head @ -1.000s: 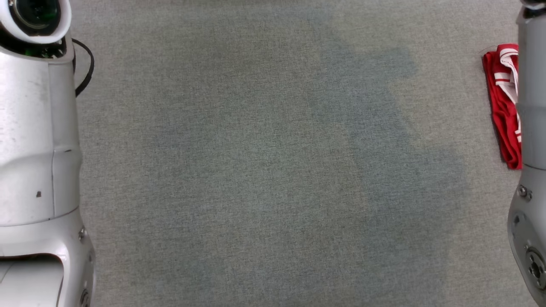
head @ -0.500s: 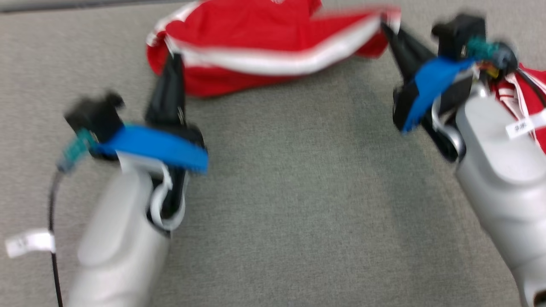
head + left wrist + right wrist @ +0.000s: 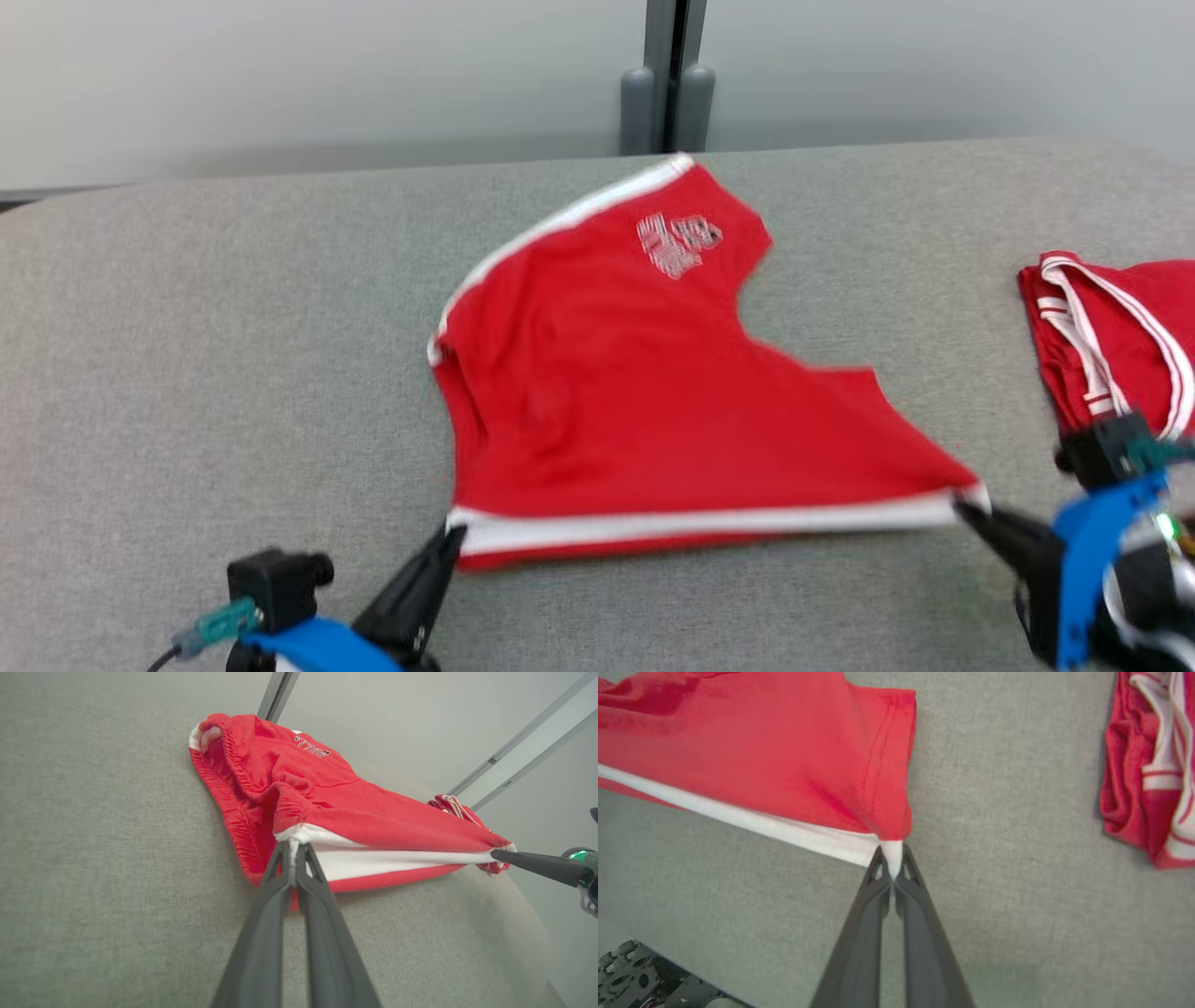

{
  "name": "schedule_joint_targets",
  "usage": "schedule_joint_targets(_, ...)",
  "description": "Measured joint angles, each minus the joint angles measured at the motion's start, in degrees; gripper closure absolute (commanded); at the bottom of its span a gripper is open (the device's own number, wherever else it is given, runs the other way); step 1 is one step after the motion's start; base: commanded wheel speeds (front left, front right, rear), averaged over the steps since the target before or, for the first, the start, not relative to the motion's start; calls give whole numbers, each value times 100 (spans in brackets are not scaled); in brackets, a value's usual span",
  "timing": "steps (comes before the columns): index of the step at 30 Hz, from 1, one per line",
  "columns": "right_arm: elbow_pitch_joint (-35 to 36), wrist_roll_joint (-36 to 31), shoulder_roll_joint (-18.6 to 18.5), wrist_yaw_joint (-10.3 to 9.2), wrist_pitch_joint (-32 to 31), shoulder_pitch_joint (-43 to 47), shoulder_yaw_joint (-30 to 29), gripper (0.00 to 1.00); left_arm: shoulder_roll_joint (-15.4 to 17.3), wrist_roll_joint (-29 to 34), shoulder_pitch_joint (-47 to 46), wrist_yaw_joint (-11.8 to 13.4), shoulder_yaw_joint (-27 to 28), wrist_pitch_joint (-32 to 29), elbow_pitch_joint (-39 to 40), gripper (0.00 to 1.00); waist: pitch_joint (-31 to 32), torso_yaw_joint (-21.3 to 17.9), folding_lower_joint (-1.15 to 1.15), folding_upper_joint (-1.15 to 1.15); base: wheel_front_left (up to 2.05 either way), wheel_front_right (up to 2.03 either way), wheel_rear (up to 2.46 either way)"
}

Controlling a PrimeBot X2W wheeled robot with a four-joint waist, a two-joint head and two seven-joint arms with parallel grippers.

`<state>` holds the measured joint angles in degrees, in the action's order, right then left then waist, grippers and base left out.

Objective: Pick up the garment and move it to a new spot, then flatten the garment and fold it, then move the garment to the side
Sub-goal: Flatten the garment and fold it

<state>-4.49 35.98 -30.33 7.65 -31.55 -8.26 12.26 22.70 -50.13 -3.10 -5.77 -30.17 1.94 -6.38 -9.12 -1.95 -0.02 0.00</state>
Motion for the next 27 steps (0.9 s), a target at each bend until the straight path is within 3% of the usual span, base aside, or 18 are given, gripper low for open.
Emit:
schedule_joint_targets(7,2418,-865,1328,-1,-2016,2188,-1983,100,678,-536,1127,510,-44,-984,1633,100,61,6,1,0,0,0,0)
schedule_joint_targets(11,3570,-1280,1895,-8,-2639,2590,-2452,100,910,-743,1357,693,-8,-1270,2247,100,28,61,1,0,0,0,0)
schedule_joint_targets(14,3860,-1428,1807,-9,-2660,2402,-2414,100,947,-637,1321,730,38,-1198,2455,100,0,111,1,0,0,0,0)
schedule_joint_targets(17,3698,-1443,1563,-9,-2554,1944,-2154,100,892,-449,1051,686,-8,-1171,2312,100,-33,133,2,0,0,0,0)
schedule_joint_targets(27,1827,-1447,656,-14,-1677,-268,-1147,100,-48,-64,-335,490,-58,-642,1212,100,-276,395,2,0,0,0,0)
